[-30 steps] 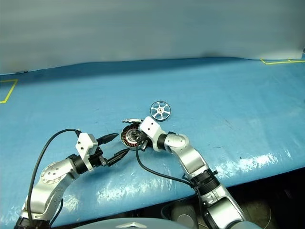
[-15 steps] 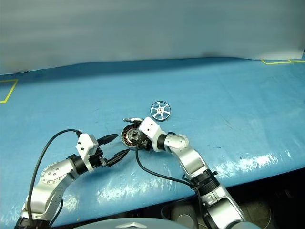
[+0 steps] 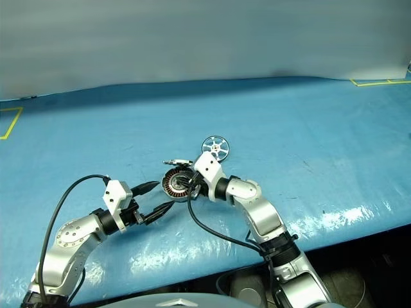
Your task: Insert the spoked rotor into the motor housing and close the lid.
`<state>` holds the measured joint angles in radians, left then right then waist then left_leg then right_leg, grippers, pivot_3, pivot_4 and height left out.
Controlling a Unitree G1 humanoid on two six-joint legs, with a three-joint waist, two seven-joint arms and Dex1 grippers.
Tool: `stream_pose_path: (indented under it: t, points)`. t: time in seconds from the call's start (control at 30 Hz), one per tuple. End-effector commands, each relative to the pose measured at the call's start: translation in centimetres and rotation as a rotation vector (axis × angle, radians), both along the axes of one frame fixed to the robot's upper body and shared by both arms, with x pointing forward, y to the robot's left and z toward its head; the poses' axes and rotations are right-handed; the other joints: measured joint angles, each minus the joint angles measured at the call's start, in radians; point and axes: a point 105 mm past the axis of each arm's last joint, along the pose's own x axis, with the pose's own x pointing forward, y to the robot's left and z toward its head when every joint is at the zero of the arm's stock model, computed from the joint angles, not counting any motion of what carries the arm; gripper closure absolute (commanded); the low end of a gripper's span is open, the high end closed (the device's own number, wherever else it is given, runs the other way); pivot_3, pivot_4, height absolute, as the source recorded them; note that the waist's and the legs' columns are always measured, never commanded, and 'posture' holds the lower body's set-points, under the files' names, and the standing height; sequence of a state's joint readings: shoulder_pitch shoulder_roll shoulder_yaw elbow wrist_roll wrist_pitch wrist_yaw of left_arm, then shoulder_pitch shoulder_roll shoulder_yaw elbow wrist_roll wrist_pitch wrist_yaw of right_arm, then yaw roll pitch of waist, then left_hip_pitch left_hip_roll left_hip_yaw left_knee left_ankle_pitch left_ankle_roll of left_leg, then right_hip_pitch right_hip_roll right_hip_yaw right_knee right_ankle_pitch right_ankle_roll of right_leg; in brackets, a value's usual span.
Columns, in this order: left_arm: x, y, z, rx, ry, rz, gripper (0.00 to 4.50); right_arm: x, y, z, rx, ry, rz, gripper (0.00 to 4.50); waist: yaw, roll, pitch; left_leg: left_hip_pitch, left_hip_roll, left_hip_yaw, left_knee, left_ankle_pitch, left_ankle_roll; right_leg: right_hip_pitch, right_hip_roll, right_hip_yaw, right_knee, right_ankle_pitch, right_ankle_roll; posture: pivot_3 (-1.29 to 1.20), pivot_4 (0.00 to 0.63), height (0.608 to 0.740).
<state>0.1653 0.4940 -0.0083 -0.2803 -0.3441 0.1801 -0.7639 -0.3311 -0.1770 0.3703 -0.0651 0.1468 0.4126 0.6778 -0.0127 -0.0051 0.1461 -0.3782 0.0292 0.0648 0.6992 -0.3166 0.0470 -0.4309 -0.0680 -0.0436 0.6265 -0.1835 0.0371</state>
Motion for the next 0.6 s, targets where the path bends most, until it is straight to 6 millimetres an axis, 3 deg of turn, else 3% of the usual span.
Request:
stream_pose_path:
  t: [0.03, 0.6]
  points:
    - [0.4, 0.3, 0.9, -0.001, -0.047, 0.010, 0.37, -0.5, 0.8, 0.6, 0.007, -0.033, 0.044, 4.48, 0.000, 0.000, 0.000, 0.000, 0.000, 0.000, 0.000, 0.000, 0.000, 0.000, 0.000, 0.000, 0.000, 0.000, 0.000, 0.00, 0.150, 0.740]
    - [0.5, 0.3, 0.3, 0.014, -0.051, 0.019, 0.37, 2.0, 1.3, -0.2, -0.111, -0.134, -0.047, 4.48, -0.001, 0.000, 0.000, 0.000, 0.000, 0.000, 0.000, 0.001, -0.002, 0.000, 0.000, 0.000, 0.000, 0.000, 0.000, 0.00, 0.150, 0.740]
